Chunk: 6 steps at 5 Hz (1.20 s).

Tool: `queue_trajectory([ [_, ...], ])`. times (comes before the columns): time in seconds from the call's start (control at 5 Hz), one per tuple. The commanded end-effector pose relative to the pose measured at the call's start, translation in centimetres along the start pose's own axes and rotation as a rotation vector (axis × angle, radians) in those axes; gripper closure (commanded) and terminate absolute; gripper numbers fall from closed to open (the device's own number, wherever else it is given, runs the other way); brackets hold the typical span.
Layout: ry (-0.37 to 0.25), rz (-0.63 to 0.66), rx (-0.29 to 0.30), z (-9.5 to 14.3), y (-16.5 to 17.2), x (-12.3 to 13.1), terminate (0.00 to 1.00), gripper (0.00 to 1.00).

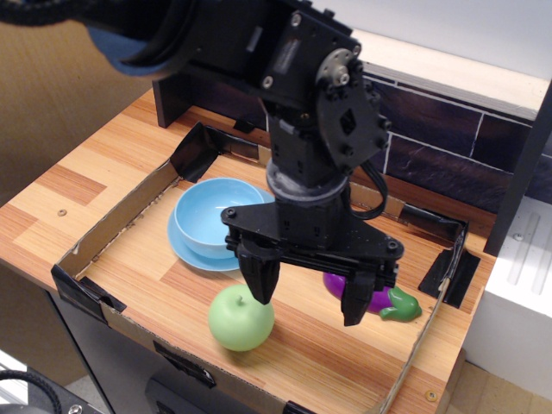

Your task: Take bowl off plate

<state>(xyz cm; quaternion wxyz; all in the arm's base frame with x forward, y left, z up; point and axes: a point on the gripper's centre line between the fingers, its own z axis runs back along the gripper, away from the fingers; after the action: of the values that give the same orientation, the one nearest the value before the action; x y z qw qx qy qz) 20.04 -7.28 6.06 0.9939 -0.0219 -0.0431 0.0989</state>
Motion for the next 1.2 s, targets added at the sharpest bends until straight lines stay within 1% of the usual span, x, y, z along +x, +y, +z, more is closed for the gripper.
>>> queue_trajectory([
  [0.0,0.000,0.000,0.000,0.0,0.0,0.0,0.00,0.00],
  [0.2,0.000,0.028,-0.017,1.4,-0.1,2.5,0.00,0.00],
  [0.4,-0.027,0.071,-0.027,2.2,0.7,4.6,0.00,0.00],
  [0.6,-0.059,0.114,0.026,1.3,2.4,6.6,0.00,0.00],
  [0.8,-0.061,0.105,0.123,-0.1,4.3,7.4,0.00,0.00],
  [1.0,-0.128,0.126,0.148,-0.9,6.0,8.1,0.00,0.00],
])
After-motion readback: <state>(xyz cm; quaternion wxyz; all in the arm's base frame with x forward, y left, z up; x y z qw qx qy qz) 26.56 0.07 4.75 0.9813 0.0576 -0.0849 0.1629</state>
